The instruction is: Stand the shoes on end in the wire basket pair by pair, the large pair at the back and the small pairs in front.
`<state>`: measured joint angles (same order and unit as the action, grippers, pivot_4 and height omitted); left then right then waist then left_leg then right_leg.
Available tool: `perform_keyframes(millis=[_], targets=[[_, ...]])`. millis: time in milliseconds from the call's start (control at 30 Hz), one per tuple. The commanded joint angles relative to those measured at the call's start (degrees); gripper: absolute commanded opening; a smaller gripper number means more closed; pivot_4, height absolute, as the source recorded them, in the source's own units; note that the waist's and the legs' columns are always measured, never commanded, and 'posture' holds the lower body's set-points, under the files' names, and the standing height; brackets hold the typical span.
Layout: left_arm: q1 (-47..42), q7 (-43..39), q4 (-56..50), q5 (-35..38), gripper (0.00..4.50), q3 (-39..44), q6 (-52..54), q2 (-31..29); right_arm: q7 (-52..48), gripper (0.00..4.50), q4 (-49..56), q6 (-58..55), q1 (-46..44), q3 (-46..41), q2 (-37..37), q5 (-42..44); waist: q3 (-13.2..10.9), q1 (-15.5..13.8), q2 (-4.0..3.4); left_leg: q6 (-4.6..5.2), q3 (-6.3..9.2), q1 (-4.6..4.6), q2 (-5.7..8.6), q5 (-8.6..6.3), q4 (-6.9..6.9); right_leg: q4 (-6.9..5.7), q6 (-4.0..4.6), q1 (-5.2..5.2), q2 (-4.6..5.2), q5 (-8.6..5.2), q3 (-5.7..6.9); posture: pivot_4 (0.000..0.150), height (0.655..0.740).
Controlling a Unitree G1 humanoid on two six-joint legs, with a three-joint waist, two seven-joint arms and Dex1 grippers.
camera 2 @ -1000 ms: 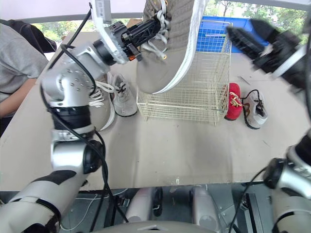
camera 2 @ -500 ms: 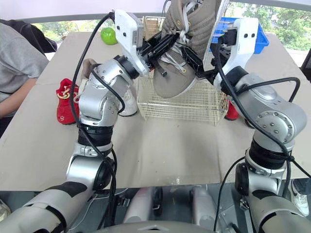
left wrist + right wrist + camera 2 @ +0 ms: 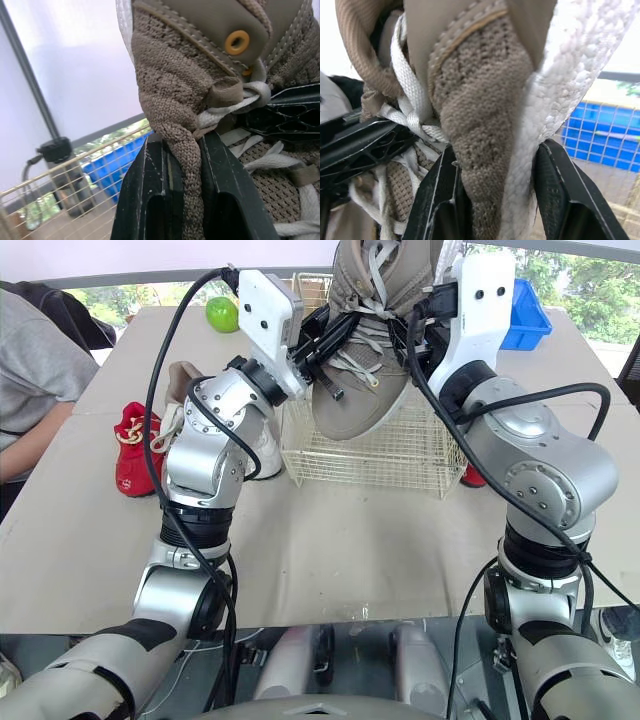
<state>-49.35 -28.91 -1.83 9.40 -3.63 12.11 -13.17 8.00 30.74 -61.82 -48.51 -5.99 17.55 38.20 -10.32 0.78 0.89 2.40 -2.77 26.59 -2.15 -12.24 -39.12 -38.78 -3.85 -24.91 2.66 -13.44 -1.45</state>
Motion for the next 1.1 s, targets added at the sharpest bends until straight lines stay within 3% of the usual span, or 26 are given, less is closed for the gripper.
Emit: perform_keyframes(millis=[33,67,233,400,567,700,900,1100], targets=[[0.67,0.00,-6.36,7.96,1.12,4.00,4.78,1.57,-0.24,0.95,0.31,1.03,-0.32,-0.25,-0.51,-1.80,0.01,0.12,-0.01,0.00,0.00,0.00,0.00,0.00,0.00,0.00,0.00,0.00,0.00,0.00,0.00,0.150,0.7400],[0.78,0.34,-7.20,11.12,1.42,5.67,7.56,2.01,-1.72,0.94,0.08,2.19,-0.55,-0.98,0.01,-1.43,0.01,0.18,-0.01,0.00,0.01,-0.02,-0.01,0.00,0.00,0.00,0.00,0.00,0.00,0.00,-0.02,0.150,0.7400],[3.12,5.01,-13.14,23.73,3.83,13.77,19.23,2.26,-10.11,0.84,-3.63,7.85,-5.23,-7.51,2.71,3.16,0.00,0.15,-0.01,0.00,0.11,-0.03,-0.03,0.00,-0.01,-0.03,0.00,0.00,0.00,0.01,-0.03,0.150,0.7400],[9.63,11.65,-21.90,27.73,3.87,17.17,24.56,1.32,-19.22,0.81,-13.47,11.69,-12.91,-10.93,8.67,4.90,-0.02,0.03,-0.02,0.00,0.11,-0.02,-0.03,0.00,0.03,0.03,0.00,0.00,0.00,0.01,-0.01,0.150,0.7400],[18.18,8.35,-29.94,34.02,3.87,16.58,26.91,-2.37,-31.73,0.81,-28.10,23.16,-20.56,-7.89,15.18,-1.39,-0.02,0.04,-0.01,0.01,0.01,-0.03,-0.02,0.00,0.10,0.18,0.01,0.03,0.01,0.01,-0.02,0.150,0.7400],[24.89,3.41,-35.46,40.84,3.87,16.41,26.77,-4.66,-41.69,0.81,-43.92,38.98,-25.41,-3.00,19.61,-11.95,-0.02,0.24,-0.03,0.00,-0.04,-0.03,-0.01,0.00,0.10,0.23,0.02,0.07,0.00,0.01,0.00,0.150,0.7400],[31.79,-0.52,-39.66,46.66,3.87,17.87,26.83,-10.54,-52.69,0.81,-63.22,59.02,-28.24,0.59,20.28,-20.34,-0.03,0.12,-0.02,0.00,-0.11,-0.05,-0.01,0.00,0.16,0.33,0.03,0.08,0.00,0.02,-0.05,0.150,0.7400],[35.17,-0.68,-40.51,50.37,3.87,20.01,26.44,-15.15,-61.23,0.81,-72.20,64.92,-27.34,1.08,19.81,-21.79,-0.06,0.01,-0.08,-0.01,-0.03,-0.05,-0.02,0.00,0.17,0.34,0.04,0.08,0.01,0.02,-0.06,0.150,0.7400]])
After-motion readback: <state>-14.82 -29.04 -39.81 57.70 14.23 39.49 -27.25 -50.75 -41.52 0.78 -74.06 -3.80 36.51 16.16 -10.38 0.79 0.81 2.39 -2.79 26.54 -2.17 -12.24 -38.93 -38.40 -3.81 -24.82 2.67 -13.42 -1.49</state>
